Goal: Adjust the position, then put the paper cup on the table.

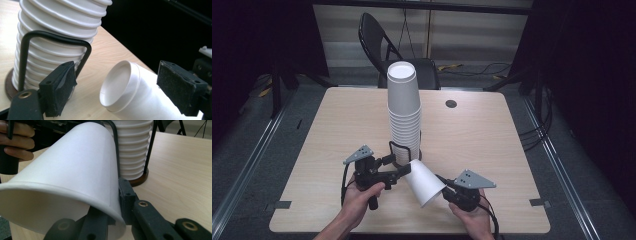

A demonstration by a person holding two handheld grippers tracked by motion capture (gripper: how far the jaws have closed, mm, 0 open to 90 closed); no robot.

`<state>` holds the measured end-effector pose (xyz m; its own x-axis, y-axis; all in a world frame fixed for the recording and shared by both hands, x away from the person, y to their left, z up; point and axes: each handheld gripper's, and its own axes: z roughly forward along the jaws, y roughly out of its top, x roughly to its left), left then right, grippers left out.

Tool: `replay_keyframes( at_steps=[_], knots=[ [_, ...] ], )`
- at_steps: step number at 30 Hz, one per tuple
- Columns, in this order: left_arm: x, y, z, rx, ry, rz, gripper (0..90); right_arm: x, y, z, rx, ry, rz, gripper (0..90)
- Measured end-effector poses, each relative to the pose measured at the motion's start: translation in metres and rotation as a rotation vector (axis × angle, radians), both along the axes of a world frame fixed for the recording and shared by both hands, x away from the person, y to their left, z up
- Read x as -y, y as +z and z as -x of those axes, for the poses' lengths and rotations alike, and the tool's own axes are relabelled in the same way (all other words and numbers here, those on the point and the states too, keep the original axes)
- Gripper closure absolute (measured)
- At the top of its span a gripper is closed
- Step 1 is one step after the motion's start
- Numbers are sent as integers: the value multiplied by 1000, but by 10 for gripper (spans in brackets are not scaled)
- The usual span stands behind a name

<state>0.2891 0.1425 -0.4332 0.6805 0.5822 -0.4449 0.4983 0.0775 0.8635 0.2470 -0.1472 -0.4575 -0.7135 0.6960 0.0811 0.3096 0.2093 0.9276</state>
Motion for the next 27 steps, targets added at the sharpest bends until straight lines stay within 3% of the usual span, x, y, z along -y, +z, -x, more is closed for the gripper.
replay_keyframes(
  at_steps=[4, 6, 11, 14, 15, 16, 19, 24, 27],
  knots=[
    [1, -1, 1, 66, 3, -81, 155, 3, 1, -2, -47, -1, 34, 861],
    [2, -3, 2, 82, -28, -117, 156, 5, 2, -4, -89, -4, 34, 861],
    [3, -4, 2, 88, -70, -152, 160, 7, 5, -7, -112, 7, 60, 861],
    [3, -4, 4, 128, -95, -177, 180, 9, 5, -8, -134, 13, 79, 861],
    [3, -4, 6, 156, -140, -195, 152, 11, 5, -9, -146, 5, 96, 861],
    [3, -4, 6, 156, -140, -195, 158, 11, 5, -9, -146, 5, 96, 861],
    [7, -4, 9, 213, -169, -243, 155, 13, 6, -9, -163, 19, 108, 861],
    [12, -3, 14, 254, -208, -295, 157, 18, 10, -9, -177, 33, 123, 861],
    [16, -3, 16, 272, -269, -355, 178, 21, 13, -10, -205, 48, 122, 862]
  ],
)
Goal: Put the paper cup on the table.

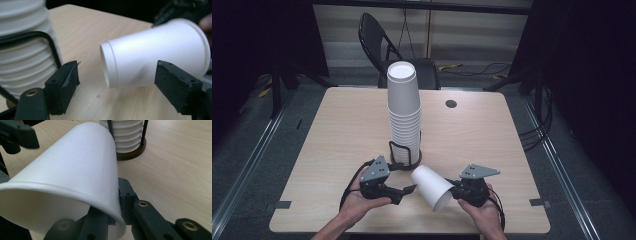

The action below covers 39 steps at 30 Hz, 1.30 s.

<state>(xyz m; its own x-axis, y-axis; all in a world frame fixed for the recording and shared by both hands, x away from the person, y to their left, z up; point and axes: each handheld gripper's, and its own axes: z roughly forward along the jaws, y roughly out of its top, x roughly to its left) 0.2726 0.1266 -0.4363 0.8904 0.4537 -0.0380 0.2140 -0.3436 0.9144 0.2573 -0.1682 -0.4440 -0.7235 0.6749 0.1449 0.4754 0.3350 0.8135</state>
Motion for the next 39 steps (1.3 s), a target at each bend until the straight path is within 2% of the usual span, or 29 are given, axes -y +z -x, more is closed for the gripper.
replay_keyframes(
  at_steps=[1, 3, 6, 12, 16, 17, 21, 23, 25, 27, 29, 32, 39],
  knots=[
    [4, -1, 2, 8, -17, -28, 154, 0, 1, 0, -9, 4, 4, 862],
    [5, -1, 3, 13, -35, -44, 161, 0, 2, -1, -25, 15, 9, 861],
    [9, -3, 6, 55, -69, -84, 157, -1, 2, -2, -58, 41, 26, 861],
    [12, -3, 9, 86, -115, -118, 166, -3, 2, -4, -95, 60, 57, 862],
    [16, -5, 13, 138, -152, -147, 159, -4, 4, -7, -122, 74, 79, 861],
    [17, -6, 14, 156, -163, -156, 157, -5, 5, -9, -144, 88, 84, 861],
    [20, -8, 17, 183, -209, -174, 158, -4, 7, -12, -180, 104, 78, 862],
    [21, -9, 17, 196, -218, -183, 158, -4, 7, -13, -190, 109, 86, 861],
    [23, -12, 19, 231, -236, -214, 157, -5, 9, -14, -200, 119, 96, 861],
    [23, -12, 19, 244, -240, -219, 150, -6, 10, -14, -203, 118, 100, 862],
    [25, -13, 21, 270, -256, -244, 154, -10, 11, -17, -218, 128, 123, 862],
    [26, -14, 22, 290, -259, -260, 152, -14, 12, -18, -231, 136, 136, 862],
    [34, -19, 24, 330, -267, -321, 47, -24, 11, -22, -244, 163, 144, 863]
  ],
)
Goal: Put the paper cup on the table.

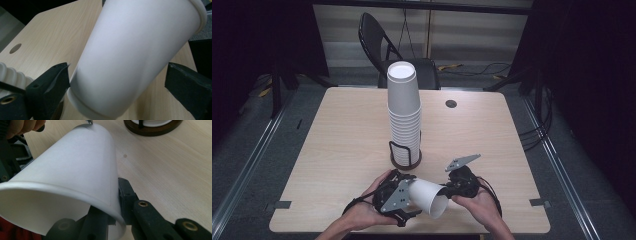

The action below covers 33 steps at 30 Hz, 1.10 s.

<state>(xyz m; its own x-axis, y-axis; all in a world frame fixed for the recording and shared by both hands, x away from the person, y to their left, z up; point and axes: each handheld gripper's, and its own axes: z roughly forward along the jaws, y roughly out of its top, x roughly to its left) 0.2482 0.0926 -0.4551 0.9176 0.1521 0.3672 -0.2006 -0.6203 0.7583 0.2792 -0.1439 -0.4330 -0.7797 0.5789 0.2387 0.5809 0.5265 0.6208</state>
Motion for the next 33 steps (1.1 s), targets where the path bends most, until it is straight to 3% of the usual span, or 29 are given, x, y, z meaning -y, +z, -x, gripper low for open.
replay_keyframes(
  at_steps=[5, 7, 18, 24, 28, 33],
  knots=[
    [7, -1, 3, 22, -17, -26, 31, -4, 0, -1, -13, 7, -1, 864],
    [11, -1, 4, 49, -24, -43, 17, -7, 0, -2, -10, 12, 1, 864],
    [24, -1, 12, 137, -30, -48, 14, -15, 1, -6, -26, 13, -25, 865],
    [24, 0, 12, 123, -35, -25, 12, -17, 1, -6, -37, 6, -40, 867],
    [25, 3, 15, 112, -65, 0, 65, -21, -1, -6, -42, -1, -35, 880],
    [27, 3, 14, 112, -56, 7, 61, -23, -2, -6, -40, -3, -43, 882]
  ],
)
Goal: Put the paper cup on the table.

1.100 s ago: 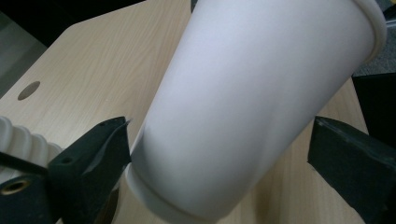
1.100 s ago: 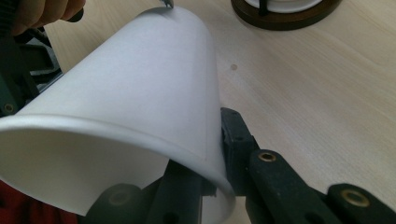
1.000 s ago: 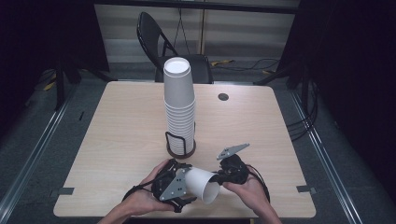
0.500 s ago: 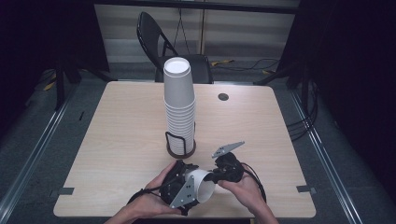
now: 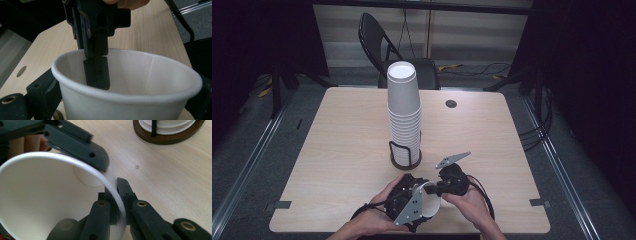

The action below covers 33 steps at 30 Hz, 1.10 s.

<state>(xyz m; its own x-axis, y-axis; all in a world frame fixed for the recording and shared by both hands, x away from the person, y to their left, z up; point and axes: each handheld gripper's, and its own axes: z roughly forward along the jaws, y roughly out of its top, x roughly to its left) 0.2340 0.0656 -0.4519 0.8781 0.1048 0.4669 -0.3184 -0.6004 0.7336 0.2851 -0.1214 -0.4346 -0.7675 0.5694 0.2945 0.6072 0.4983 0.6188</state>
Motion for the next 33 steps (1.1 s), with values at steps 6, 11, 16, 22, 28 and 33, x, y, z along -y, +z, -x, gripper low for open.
replay_keyframes(
  at_steps=[6, 11, 16, 22, 28, 33],
  knots=[
    [0, 1, 0, 2, 8, 8, 66, -2, 1, 1, -1, -13, -24, 886],
    [0, 1, 0, -6, 12, 8, 76, -4, 0, 2, -5, -8, -36, 886],
    [-2, 2, -2, -18, 24, 32, 96, -3, 1, 1, -11, -32, -55, 877],
    [-7, 3, -6, -61, 52, 63, 105, -1, 0, 0, 2, -49, -82, 829],
    [-12, 4, -8, -83, 96, 93, 106, 3, 2, 1, 10, -59, -110, 782],
    [-18, 6, -12, -141, 132, 152, 110, 7, 7, 3, 24, -62, -147, 727]
  ],
)
